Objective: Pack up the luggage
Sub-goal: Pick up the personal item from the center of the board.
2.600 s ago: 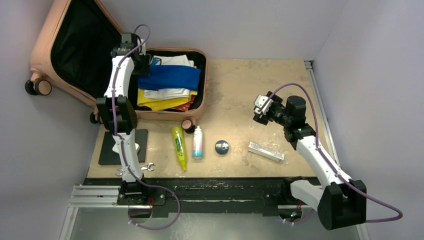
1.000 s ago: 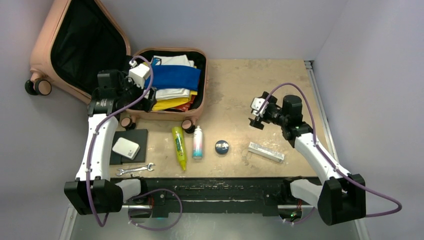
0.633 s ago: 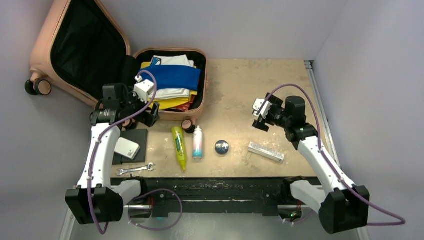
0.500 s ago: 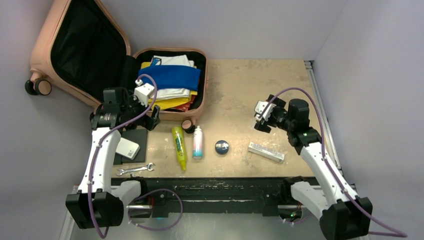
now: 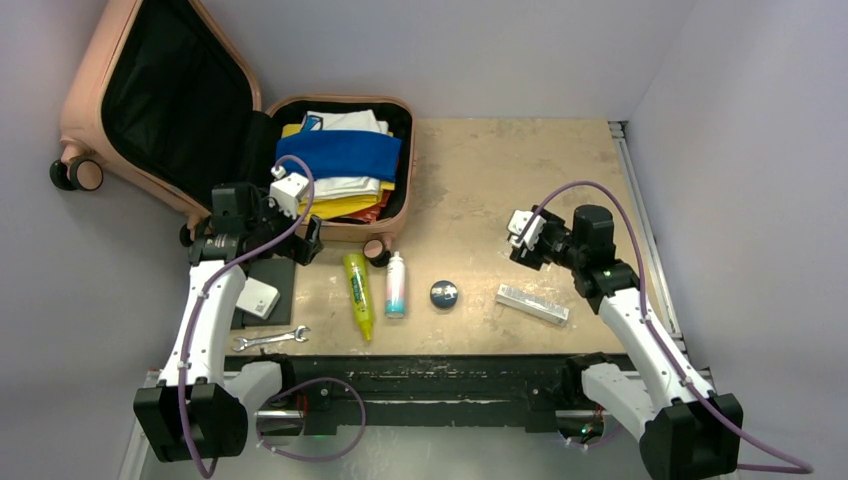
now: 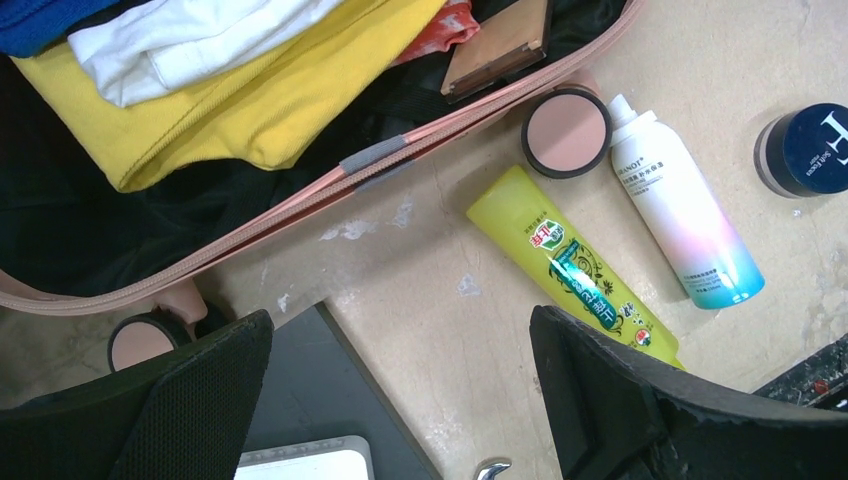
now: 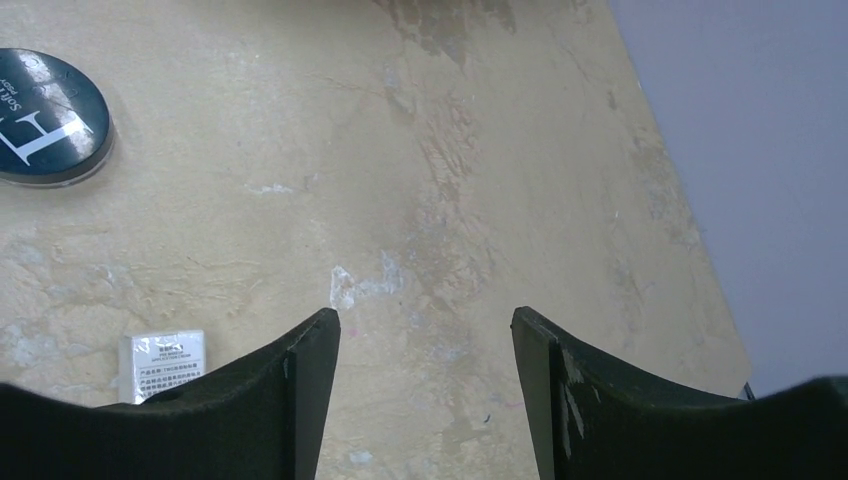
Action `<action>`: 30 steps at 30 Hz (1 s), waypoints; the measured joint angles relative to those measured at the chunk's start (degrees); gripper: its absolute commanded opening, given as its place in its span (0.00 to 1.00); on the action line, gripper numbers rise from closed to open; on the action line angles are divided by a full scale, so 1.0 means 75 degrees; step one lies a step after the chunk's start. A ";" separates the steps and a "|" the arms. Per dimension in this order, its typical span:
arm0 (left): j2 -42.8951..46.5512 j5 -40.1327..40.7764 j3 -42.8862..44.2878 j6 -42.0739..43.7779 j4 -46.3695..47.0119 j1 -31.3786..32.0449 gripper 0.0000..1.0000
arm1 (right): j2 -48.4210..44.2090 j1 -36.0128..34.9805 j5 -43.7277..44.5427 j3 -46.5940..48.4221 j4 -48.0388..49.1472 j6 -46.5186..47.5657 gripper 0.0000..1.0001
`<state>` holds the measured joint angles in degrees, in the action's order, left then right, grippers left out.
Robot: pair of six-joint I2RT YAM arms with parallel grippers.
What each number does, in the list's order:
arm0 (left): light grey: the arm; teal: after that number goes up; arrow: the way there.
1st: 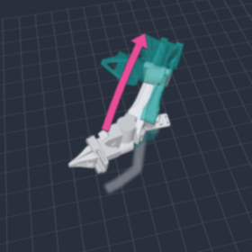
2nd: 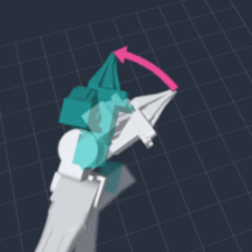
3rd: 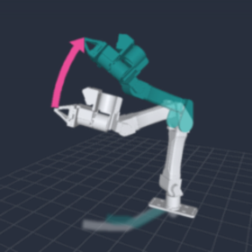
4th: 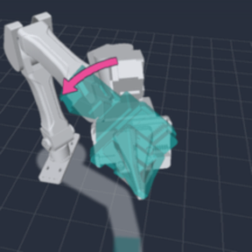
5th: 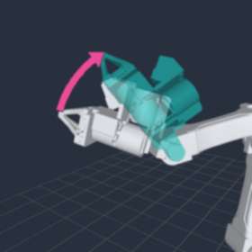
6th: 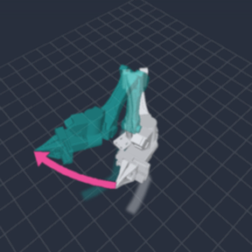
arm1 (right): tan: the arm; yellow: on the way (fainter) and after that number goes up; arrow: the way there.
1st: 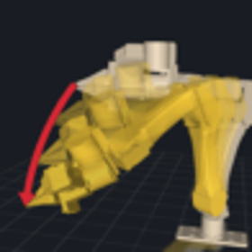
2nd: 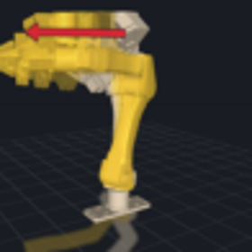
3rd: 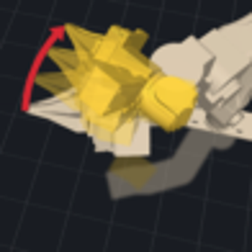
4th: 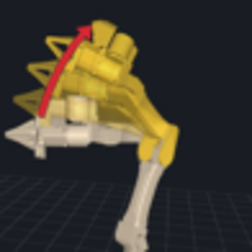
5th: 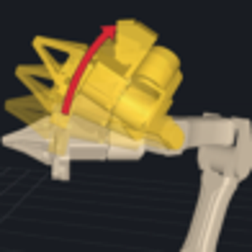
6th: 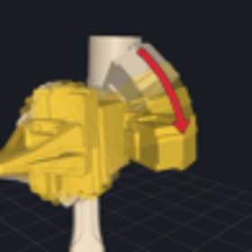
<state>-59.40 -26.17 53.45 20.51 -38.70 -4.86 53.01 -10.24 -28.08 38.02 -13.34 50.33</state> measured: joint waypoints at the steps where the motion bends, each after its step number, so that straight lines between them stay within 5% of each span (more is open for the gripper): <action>1: -0.0044 0.0000 0.0000 -0.0006 0.0029 0.0000 0.99 | -0.0006 0.0000 -0.0009 -0.0003 0.0000 0.0000 0.64; 9: -0.0125 -0.0035 0.0000 -0.0055 0.0102 0.0000 0.99 | -0.0035 0.0000 -0.0166 -0.0003 0.0000 -0.0012 0.49; 30: -0.0160 0.0187 0.0493 -0.0213 0.0096 -0.0079 0.99 | 0.0090 0.0000 -0.0195 -0.0003 0.0003 -0.0067 0.45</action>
<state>-60.60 -24.77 57.14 18.92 -37.98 -5.45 53.69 -10.24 -29.54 38.00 -13.32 49.82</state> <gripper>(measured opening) 0.992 0.451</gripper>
